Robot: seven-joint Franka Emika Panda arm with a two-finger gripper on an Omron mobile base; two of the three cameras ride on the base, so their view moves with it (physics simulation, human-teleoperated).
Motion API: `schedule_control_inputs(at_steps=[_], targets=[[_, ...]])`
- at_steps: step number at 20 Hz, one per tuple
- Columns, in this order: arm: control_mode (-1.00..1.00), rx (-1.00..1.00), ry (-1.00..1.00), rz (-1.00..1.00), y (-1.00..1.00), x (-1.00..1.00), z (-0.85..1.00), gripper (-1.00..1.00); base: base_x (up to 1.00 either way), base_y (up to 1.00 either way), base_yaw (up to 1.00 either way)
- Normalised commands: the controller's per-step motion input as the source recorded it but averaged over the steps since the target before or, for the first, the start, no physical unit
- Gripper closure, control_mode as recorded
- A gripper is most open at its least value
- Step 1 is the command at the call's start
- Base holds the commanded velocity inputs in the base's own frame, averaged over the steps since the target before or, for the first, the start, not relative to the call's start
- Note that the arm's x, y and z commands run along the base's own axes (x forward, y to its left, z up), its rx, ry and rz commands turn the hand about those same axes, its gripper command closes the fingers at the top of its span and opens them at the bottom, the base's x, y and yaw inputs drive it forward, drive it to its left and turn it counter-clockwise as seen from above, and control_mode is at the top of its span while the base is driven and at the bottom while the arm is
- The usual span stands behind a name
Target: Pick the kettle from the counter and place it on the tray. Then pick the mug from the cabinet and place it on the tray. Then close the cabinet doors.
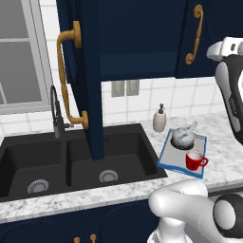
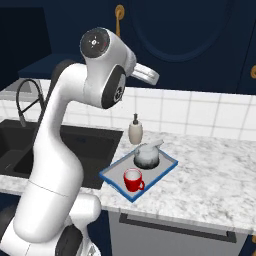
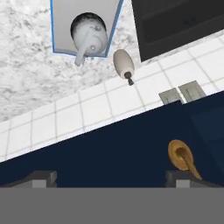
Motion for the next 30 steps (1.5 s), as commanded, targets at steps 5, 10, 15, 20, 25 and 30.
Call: schedule_control_inputs(at_steps=[5, 10, 15, 20, 25, 30], targets=[[-1.00, -0.09, 0.03, 0.01, 0.13, -0.11, -0.19, -1.00, 0.00, 0.00, 0.00], [-1.00, -0.13, 0.11, 0.04, 0.19, -0.13, -0.26, -1.00, 0.00, 0.00, 0.00], [-1.00, -0.05, 0.01, 0.04, 0.21, -0.36, -0.17, -1.00, 0.00, 0.00, 0.00], [-1.00, -0.05, -0.13, 0.13, 0.33, -0.88, 0.00, -1.00, 0.00, 0.00, 0.00], [-1.00, -0.18, -0.15, 0.20, 0.69, -0.87, 0.02, -1.00, 0.00, 0.00, 0.00], [-1.00, -0.19, -0.06, 0.16, 0.71, -0.69, 0.01, -1.00, 0.00, 0.00, 0.00]])
